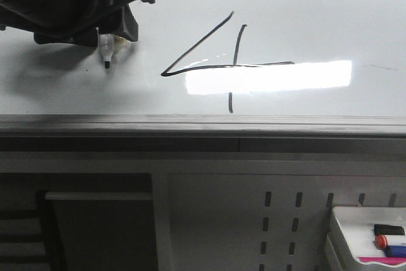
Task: Write number 4 on whiteboard
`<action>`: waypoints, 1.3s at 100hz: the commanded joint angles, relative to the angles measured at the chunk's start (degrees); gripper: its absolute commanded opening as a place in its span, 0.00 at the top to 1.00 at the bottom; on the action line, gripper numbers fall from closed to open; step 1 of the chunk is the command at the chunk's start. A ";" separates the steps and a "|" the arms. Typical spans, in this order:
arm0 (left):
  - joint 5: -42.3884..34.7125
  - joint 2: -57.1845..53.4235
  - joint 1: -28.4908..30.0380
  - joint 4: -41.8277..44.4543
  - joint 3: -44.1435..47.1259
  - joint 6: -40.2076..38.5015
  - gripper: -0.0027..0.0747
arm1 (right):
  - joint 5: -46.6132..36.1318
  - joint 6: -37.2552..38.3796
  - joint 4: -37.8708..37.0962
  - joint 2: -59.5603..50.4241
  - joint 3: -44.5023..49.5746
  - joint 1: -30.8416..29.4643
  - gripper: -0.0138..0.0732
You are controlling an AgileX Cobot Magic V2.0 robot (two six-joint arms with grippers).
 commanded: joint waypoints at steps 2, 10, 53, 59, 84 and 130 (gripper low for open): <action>-3.02 -0.45 0.41 -0.14 -1.20 -0.44 0.41 | -3.57 -0.10 0.66 -0.12 -1.46 -0.29 0.91; -3.02 -0.45 0.41 -0.14 -1.20 -0.44 0.41 | -3.57 -0.10 1.00 -0.12 -1.46 -0.29 0.92; -2.76 -7.58 -1.78 6.59 -1.20 1.93 0.26 | -3.69 -0.10 1.12 -0.12 -1.46 -0.29 0.92; -2.46 -9.51 -2.61 6.59 -1.20 1.93 0.26 | -3.69 -0.10 1.12 -0.12 -1.46 -0.29 0.92; -2.46 -20.21 -4.52 6.38 -0.57 3.86 0.30 | -3.69 -0.10 1.12 -0.35 -1.46 -0.29 0.92; 2.43 -51.12 -4.52 5.95 19.94 7.81 0.99 | -10.50 -0.10 1.12 -11.72 11.99 -0.29 0.92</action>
